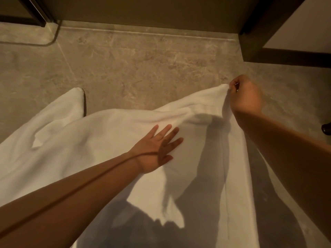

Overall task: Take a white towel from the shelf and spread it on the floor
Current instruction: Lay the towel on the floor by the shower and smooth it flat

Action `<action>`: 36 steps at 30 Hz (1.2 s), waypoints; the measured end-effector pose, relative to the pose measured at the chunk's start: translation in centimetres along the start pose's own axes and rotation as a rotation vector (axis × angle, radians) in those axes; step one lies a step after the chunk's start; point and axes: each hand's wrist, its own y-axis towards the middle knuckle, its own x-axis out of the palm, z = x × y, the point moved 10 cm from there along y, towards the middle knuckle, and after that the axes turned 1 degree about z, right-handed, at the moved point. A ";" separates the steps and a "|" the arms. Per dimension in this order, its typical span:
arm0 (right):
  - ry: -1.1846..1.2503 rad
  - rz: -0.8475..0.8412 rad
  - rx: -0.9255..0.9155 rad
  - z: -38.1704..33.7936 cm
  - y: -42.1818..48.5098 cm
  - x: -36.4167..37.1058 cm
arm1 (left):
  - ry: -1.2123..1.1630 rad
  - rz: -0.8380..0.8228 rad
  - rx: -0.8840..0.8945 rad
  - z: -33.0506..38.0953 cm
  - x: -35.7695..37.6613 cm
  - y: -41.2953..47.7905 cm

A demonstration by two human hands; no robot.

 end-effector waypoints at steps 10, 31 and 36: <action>-0.167 -0.374 -0.706 -6.3 -11.8 7.4 | -0.011 0.102 -0.063 -2.1 -1.9 -0.6; -0.150 -0.389 -0.817 -16.7 -17.6 9.4 | -0.170 0.261 -0.417 -11.4 -7.5 -9.9; -0.172 -0.477 -0.797 -16.0 -18.2 9.0 | -0.161 0.277 -0.246 -7.9 -7.2 -10.8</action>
